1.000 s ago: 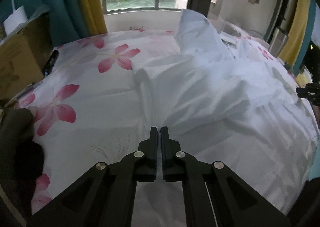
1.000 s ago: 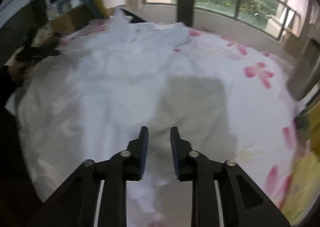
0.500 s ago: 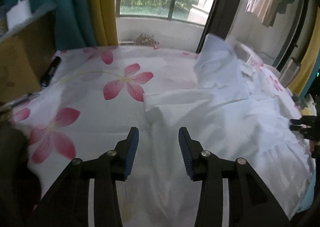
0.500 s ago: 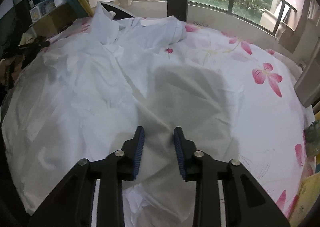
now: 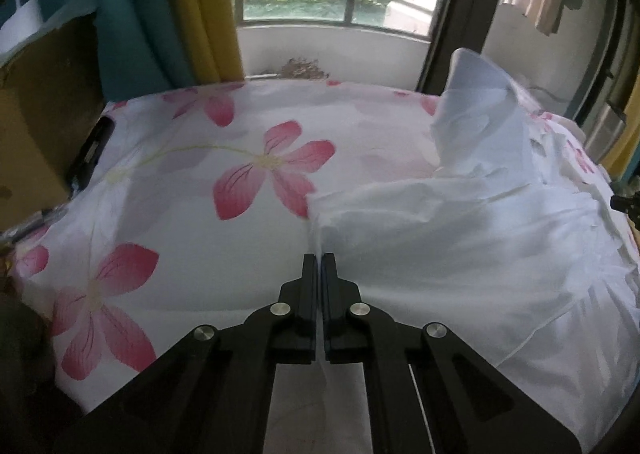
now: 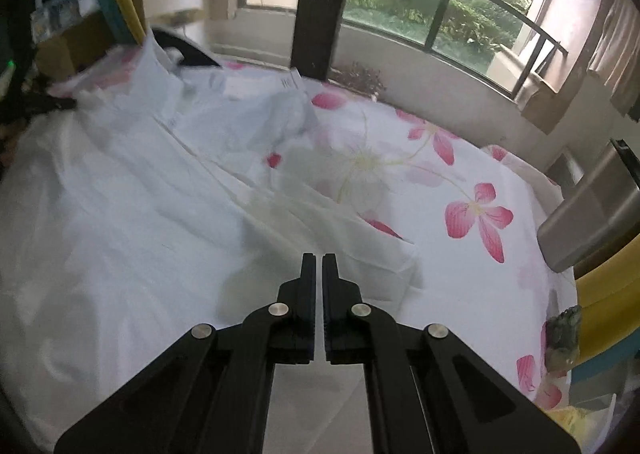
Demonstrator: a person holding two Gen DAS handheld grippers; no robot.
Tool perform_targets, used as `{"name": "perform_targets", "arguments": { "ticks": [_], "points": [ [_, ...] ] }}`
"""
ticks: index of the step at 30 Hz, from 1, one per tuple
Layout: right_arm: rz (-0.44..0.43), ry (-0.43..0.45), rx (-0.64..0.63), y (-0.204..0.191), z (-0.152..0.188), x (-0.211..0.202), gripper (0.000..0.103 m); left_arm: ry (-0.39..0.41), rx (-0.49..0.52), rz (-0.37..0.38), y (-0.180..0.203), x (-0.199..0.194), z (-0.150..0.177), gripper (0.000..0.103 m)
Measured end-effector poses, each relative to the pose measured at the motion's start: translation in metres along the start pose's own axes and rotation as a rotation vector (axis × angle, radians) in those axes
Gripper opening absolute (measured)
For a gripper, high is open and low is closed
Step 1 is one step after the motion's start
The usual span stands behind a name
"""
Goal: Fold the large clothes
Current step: 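Lay the held fabric down and open both tools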
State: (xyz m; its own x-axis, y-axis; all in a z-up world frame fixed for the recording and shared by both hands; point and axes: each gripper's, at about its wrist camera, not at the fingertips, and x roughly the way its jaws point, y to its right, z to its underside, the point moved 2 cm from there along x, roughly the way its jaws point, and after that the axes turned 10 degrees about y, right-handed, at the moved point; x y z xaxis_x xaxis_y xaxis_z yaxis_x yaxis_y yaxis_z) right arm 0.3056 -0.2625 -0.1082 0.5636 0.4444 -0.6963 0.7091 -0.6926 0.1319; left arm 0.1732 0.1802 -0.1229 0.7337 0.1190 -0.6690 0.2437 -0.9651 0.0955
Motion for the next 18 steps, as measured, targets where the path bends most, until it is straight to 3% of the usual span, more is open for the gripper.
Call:
{"name": "perform_targets", "arguments": {
  "ticks": [6,10,13,14,15,18],
  "points": [
    [0.027,-0.036,0.041,0.006,0.012,0.010,0.003,-0.018,0.013,0.006,0.009,-0.006,-0.002,0.003],
    [0.036,-0.006,0.052,0.003,0.007,-0.004,0.003,0.047,0.009,-0.008,0.016,-0.025,-0.012,0.006],
    [0.041,0.025,0.071,-0.003,0.000,-0.015,0.004,0.119,-0.022,-0.031,0.020,-0.041,-0.020,0.023],
    [0.036,0.033,0.074,-0.007,-0.003,-0.018,0.006,0.140,-0.030,-0.020,0.024,-0.046,-0.021,0.040],
    [0.019,0.038,0.071,-0.013,-0.004,-0.018,0.008,0.157,-0.033,0.003,0.029,-0.050,-0.022,0.050],
    [-0.019,0.029,0.073,-0.025,-0.004,-0.010,0.023,0.142,-0.030,0.044,0.045,-0.049,-0.017,0.050]
  ]
}}
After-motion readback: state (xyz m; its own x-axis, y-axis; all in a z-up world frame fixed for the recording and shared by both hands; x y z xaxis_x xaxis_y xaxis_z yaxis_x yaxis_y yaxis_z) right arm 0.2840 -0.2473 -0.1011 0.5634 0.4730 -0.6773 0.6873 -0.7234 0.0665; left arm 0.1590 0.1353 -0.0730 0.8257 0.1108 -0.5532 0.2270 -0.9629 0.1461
